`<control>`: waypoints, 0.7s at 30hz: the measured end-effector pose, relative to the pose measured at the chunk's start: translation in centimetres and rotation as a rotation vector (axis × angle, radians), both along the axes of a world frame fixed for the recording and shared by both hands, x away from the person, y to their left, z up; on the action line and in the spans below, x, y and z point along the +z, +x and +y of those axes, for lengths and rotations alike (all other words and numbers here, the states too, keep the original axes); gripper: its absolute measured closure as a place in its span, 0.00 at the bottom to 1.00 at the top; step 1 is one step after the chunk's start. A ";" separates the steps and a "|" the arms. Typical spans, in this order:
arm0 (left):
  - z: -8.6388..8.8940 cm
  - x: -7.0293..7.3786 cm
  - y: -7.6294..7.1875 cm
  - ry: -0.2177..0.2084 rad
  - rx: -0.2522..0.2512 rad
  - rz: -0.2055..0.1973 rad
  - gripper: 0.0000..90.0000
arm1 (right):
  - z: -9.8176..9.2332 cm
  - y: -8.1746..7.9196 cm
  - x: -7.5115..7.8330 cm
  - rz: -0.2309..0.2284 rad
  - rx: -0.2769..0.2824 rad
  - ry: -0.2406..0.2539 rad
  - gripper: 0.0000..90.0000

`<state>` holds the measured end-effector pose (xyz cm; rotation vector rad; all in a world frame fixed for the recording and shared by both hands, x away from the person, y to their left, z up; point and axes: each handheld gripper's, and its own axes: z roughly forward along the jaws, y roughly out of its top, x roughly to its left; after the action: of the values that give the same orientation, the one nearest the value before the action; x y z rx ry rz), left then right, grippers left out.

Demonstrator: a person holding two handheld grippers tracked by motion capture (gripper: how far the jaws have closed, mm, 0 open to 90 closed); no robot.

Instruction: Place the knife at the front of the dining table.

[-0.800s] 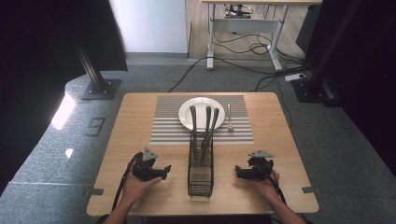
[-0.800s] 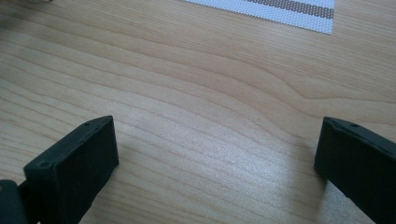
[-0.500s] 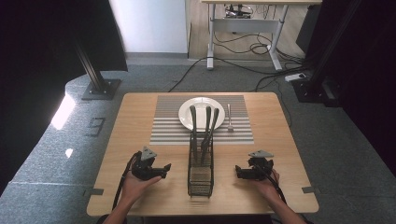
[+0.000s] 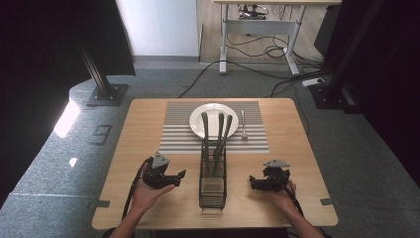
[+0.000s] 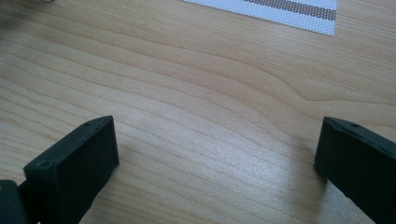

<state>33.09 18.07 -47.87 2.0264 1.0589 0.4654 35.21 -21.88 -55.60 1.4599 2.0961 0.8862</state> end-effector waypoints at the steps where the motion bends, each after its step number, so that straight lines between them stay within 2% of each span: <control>1: -0.1 0.3 0.1 -0.013 -0.002 -0.003 0.24 | 0.0 0.0 0.0 0.000 0.000 0.000 0.00; 2: -0.3 0.9 0.2 -0.026 -0.007 -0.013 0.25 | 0.0 0.0 0.0 0.000 0.001 -0.001 0.00; 7: -1.1 2.0 0.5 -0.037 -0.020 -0.029 0.24 | 0.0 0.0 0.0 -0.002 0.000 -0.002 0.00; 8: -1.5 2.5 0.8 -0.055 -0.023 -0.031 0.23 | 0.0 0.0 0.0 -0.001 -0.001 -0.001 0.00; 12: -2.4 3.5 1.5 -0.071 -0.032 -0.046 0.22 | 0.0 -0.1 0.0 -0.002 -0.002 -0.001 0.00; 21: -4.0 5.0 2.8 -0.093 -0.049 -0.071 0.22 | 0.1 -0.1 0.0 -0.002 0.000 -0.001 0.00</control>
<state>35.90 14.05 -42.83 1.9359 0.9690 0.4511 35.12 -21.82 -55.59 1.4581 2.0941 0.8867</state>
